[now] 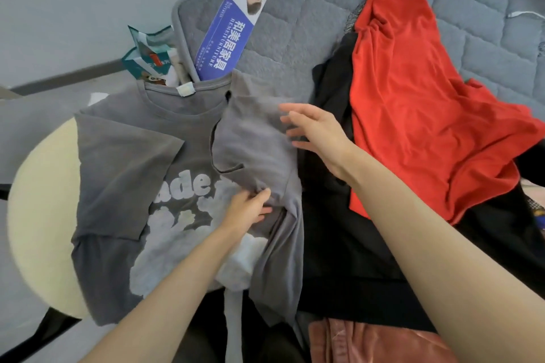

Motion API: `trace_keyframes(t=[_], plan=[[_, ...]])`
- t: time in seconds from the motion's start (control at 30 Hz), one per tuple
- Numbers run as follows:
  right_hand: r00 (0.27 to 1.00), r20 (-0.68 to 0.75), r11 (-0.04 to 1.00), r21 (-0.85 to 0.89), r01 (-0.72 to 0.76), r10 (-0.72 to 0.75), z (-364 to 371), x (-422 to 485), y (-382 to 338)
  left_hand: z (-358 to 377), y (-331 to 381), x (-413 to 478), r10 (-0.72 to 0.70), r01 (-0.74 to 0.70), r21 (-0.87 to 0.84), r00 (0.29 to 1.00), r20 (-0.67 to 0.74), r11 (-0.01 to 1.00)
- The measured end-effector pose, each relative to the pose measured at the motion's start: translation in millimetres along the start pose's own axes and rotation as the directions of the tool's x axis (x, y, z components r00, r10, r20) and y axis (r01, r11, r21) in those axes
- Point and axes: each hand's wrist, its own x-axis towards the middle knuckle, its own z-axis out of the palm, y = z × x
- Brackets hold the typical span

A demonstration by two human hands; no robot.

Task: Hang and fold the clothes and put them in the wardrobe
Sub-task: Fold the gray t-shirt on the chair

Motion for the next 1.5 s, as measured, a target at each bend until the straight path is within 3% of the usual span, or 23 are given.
trace_keyframes(t=[0.03,0.1,0.2,0.27,0.37,0.5,0.63,0.77,0.9,1.0,1.1,1.2,1.33,1.5], plan=[[0.995,-0.097,0.995,-0.101,0.011,-0.021,4.1,4.8,5.7,-8.8,-2.6,0.0,-0.042,0.042,-0.022,0.999,-0.021,0.999],[0.987,-0.156,0.961,-0.277,-0.002,-0.043,8.3,12.0,18.1,-24.5,-4.3,2.5,-0.074,0.065,-0.075,0.988,-0.132,0.995],[0.995,-0.096,0.898,-0.438,-0.040,-0.003,11.9,17.1,32.6,-41.0,-1.6,18.0,-0.119,0.056,-0.191,0.935,-0.335,0.980],[0.999,-0.027,0.840,-0.540,-0.053,0.045,16.0,18.4,39.8,-43.8,3.1,26.4,-0.158,0.069,-0.234,0.909,-0.385,0.970],[0.978,0.126,0.670,-0.742,-0.018,0.166,23.6,14.3,46.4,-43.1,0.9,35.8,-0.073,0.038,-0.086,0.896,-0.439,0.996],[0.898,0.269,0.421,-0.901,0.107,0.347,39.9,-5.4,50.3,-55.8,-7.6,32.0,0.043,0.016,0.140,0.912,-0.408,0.990],[0.908,0.328,0.270,-0.928,0.257,0.261,51.6,-27.0,53.2,-69.5,-9.1,21.5,0.169,0.007,0.422,0.910,-0.379,0.906],[0.947,0.271,0.129,-0.959,0.251,0.173,53.1,-38.3,53.4,-71.5,-8.6,18.9,0.059,0.006,0.253,0.967,-0.249,0.967],[0.952,0.180,0.021,-0.983,0.180,0.250,47.0,-47.7,62.1,-68.3,-17.3,15.5,0.089,0.013,0.387,0.965,-0.245,0.922],[0.935,0.139,0.059,-0.990,0.126,0.327,44.7,-50.0,61.7,-74.8,-19.5,11.2,0.174,-0.019,0.444,0.935,-0.311,0.896],[0.974,0.121,0.109,-0.989,0.101,0.191,52.6,-43.8,48.9,-92.9,-10.6,5.6,0.341,-0.185,0.427,0.882,-0.325,0.885],[0.992,0.118,0.257,-0.961,0.100,0.055,69.5,-33.7,31.4,-121.2,7.2,4.2,0.492,-0.270,0.535,0.806,-0.329,0.800],[0.988,0.150,0.458,-0.882,0.115,0.041,97.4,-14.3,13.5,-160.6,37.2,15.2,0.615,-0.292,0.708,0.748,-0.249,0.642],[0.988,0.155,0.740,-0.664,0.107,-0.003,152.6,23.3,13.6,-212.2,66.8,38.7,0.621,-0.249,0.828,0.770,-0.146,0.503]])
